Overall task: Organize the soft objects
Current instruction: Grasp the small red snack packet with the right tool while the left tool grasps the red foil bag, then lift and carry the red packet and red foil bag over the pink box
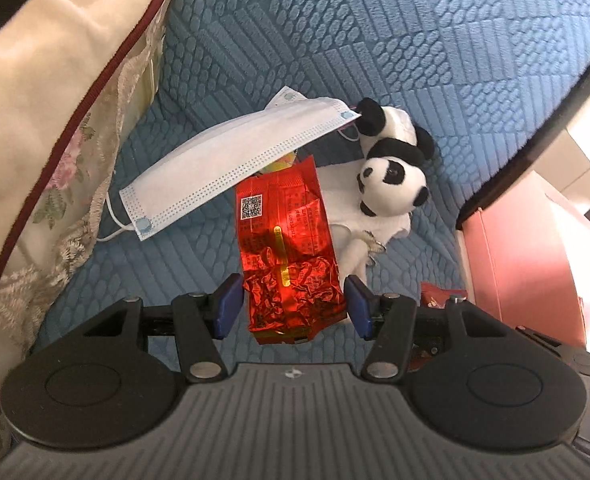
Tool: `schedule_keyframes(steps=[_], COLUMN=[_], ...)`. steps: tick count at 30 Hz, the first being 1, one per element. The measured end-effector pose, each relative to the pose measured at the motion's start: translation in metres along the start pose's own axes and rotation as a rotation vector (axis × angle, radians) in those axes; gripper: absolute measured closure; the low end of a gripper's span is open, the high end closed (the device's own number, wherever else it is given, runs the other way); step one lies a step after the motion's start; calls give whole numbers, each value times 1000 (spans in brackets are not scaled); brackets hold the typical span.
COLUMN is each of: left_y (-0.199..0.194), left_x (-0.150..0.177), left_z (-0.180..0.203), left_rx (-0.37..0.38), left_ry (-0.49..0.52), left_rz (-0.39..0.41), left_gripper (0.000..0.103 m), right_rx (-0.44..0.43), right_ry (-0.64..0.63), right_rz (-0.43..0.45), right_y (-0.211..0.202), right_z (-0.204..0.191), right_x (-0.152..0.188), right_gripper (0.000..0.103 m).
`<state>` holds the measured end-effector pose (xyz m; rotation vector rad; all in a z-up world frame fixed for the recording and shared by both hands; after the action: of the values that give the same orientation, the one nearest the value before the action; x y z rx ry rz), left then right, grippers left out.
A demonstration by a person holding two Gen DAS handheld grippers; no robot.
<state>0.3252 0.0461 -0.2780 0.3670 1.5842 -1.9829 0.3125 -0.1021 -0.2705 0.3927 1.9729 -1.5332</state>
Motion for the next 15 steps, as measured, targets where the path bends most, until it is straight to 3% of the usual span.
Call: schedule_keyframes(steps=[15], left_y=[-39], left_x=[19], left_z=[11], left_rx=[-28], left_ry=[89], left_rz=[51], left_gripper=[42], right_rx=[-24], right_ry=[-6], right_rz=[-29], right_y=[-21], right_z=[-7], right_x=[24], right_gripper=[72])
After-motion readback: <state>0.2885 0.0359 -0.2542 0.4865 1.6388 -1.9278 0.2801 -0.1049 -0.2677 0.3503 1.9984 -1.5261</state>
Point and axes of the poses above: each gripper's, at about its wrist camera, not at the fingertips, and y roughly the way its jaws point, z to its right, x to its underside, the point moved 7 cm from there along y, roughly the way its jaws point, and after that the axes turned 8 degrees about y, right-handed, at the moved point
